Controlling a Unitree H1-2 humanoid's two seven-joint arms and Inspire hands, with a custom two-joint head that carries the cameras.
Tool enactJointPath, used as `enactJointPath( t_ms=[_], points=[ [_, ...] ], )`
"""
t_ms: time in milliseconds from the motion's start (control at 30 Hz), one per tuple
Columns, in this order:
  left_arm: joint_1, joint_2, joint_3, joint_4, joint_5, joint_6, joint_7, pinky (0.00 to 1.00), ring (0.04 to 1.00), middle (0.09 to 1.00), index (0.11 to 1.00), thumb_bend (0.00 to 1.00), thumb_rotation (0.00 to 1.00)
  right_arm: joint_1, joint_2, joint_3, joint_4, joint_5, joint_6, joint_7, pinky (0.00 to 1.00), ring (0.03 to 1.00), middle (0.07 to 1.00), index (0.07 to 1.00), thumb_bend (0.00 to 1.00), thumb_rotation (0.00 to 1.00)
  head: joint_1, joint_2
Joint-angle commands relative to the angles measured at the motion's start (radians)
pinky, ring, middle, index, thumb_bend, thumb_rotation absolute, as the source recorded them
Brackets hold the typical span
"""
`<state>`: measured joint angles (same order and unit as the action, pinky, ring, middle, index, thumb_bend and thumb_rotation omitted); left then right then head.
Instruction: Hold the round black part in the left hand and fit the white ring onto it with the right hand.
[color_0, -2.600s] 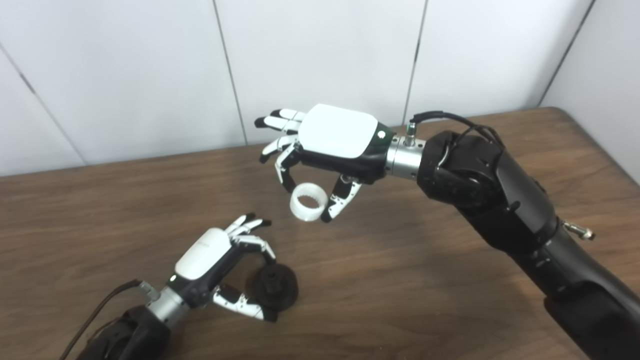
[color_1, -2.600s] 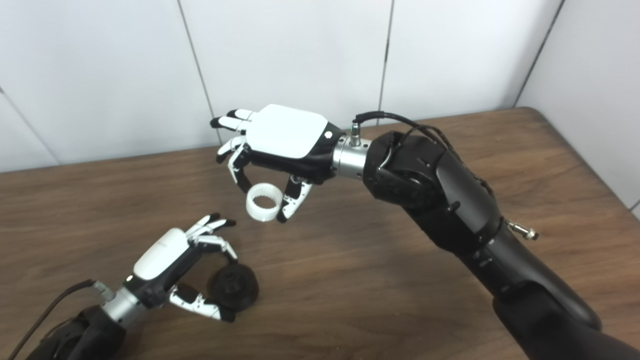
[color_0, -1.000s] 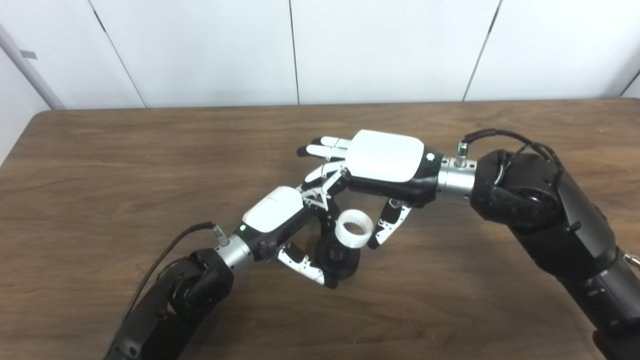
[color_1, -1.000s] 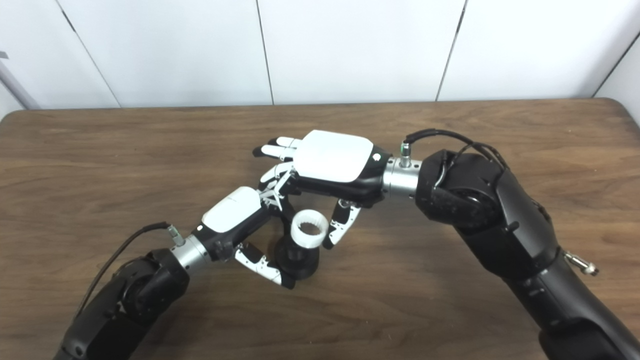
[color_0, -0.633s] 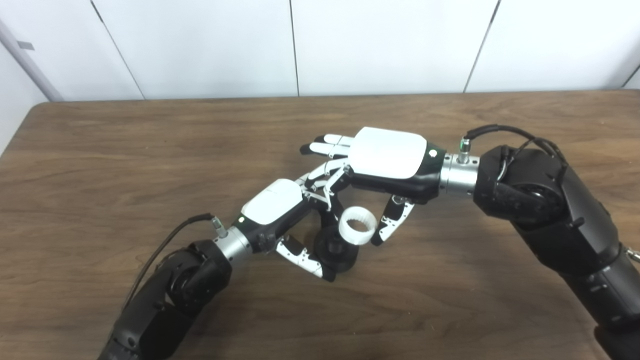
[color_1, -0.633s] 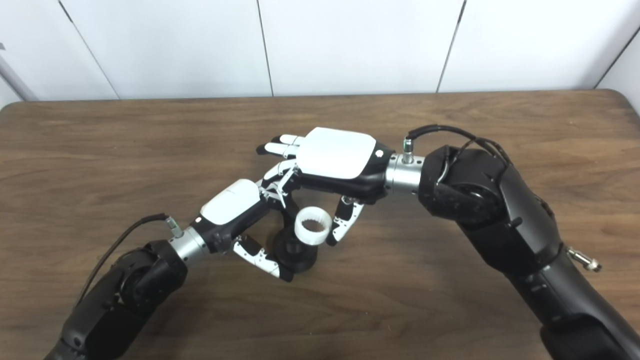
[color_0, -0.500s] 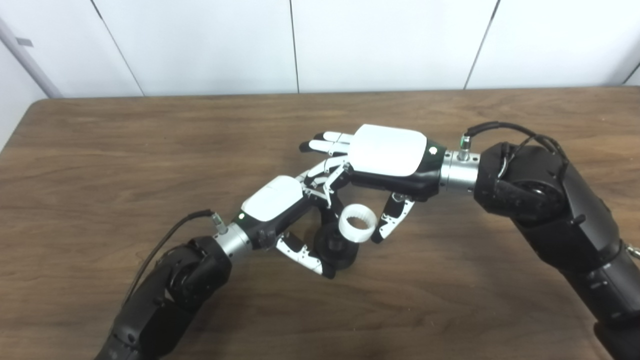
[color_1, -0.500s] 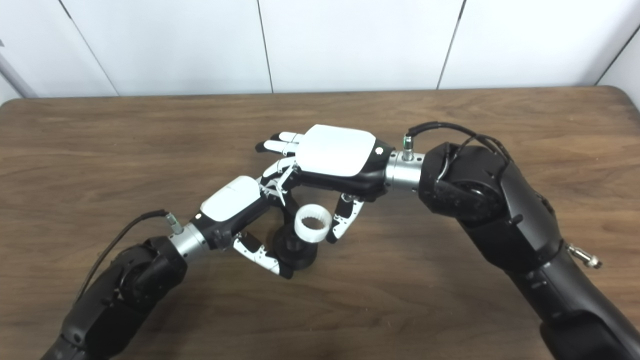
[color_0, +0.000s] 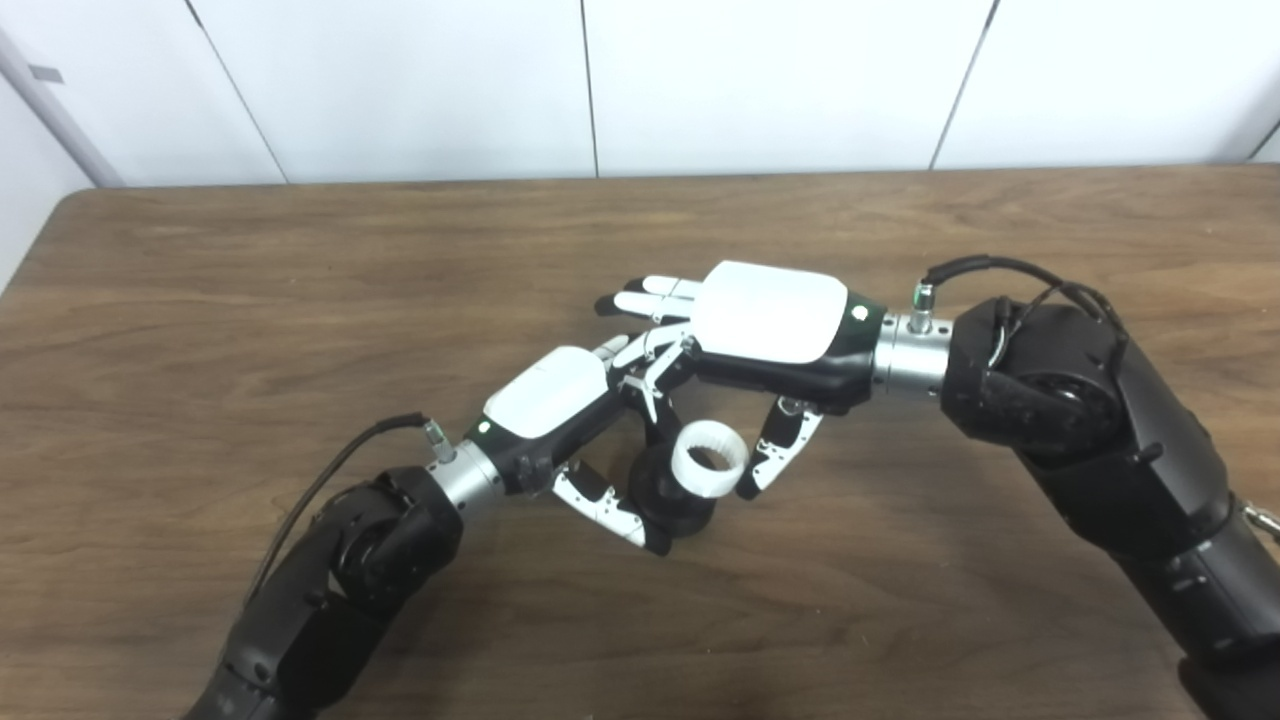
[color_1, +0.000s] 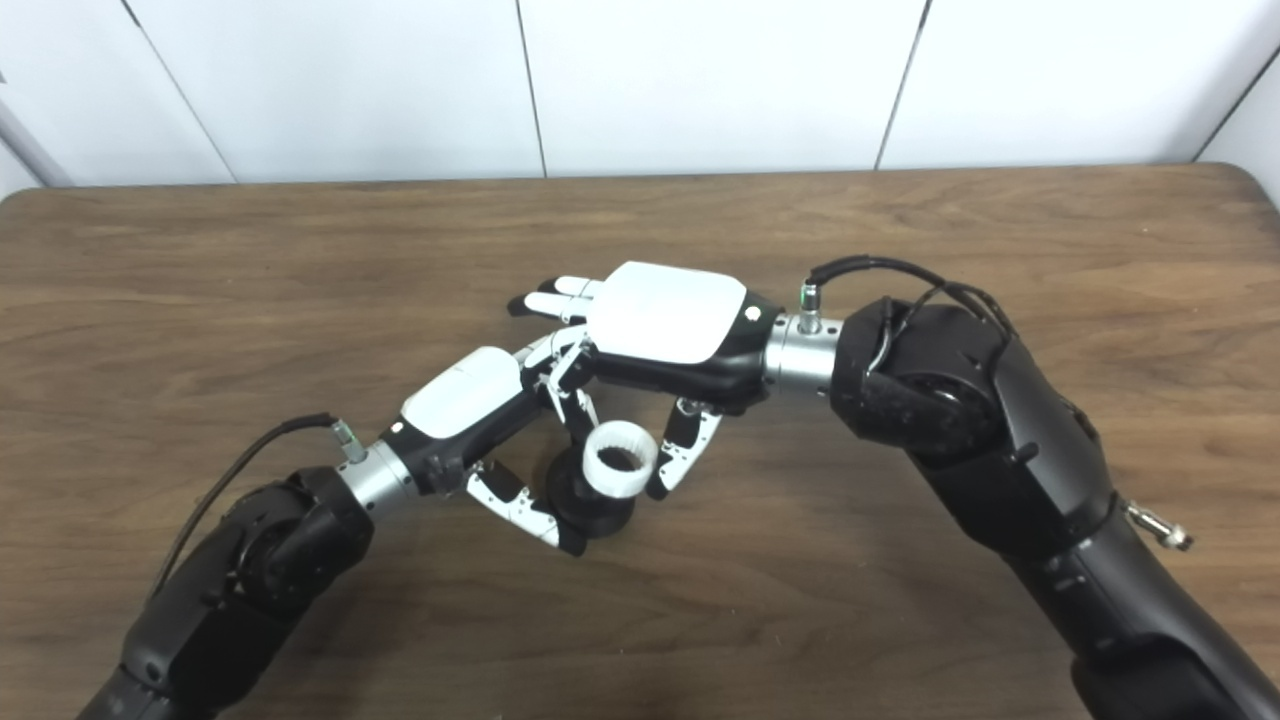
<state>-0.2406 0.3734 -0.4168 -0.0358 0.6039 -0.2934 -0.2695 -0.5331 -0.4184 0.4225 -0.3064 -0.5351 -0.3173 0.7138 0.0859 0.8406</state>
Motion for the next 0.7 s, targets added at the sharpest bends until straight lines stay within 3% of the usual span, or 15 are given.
enactJointPath(
  t_ms=[0, 667],
  points=[
    [-0.003, -0.008, -0.011, -0.019, 0.012, -0.013, -0.011, 1.00, 0.910, 0.675, 0.481, 0.52, 0.06, -0.034, 0.009, -0.010, -0.017, 0.008, -0.004, -0.022, 1.00, 1.000, 0.836, 0.481, 0.53, 0.14, 0.002, 0.001],
    [0.009, -0.012, -0.006, -0.029, 0.010, -0.008, -0.022, 1.00, 0.915, 0.679, 0.481, 0.52, 0.06, -0.039, 0.030, -0.018, -0.003, -0.030, -0.014, -0.042, 1.00, 1.000, 0.881, 0.482, 0.53, 0.14, 0.025, -0.019]
  ],
)
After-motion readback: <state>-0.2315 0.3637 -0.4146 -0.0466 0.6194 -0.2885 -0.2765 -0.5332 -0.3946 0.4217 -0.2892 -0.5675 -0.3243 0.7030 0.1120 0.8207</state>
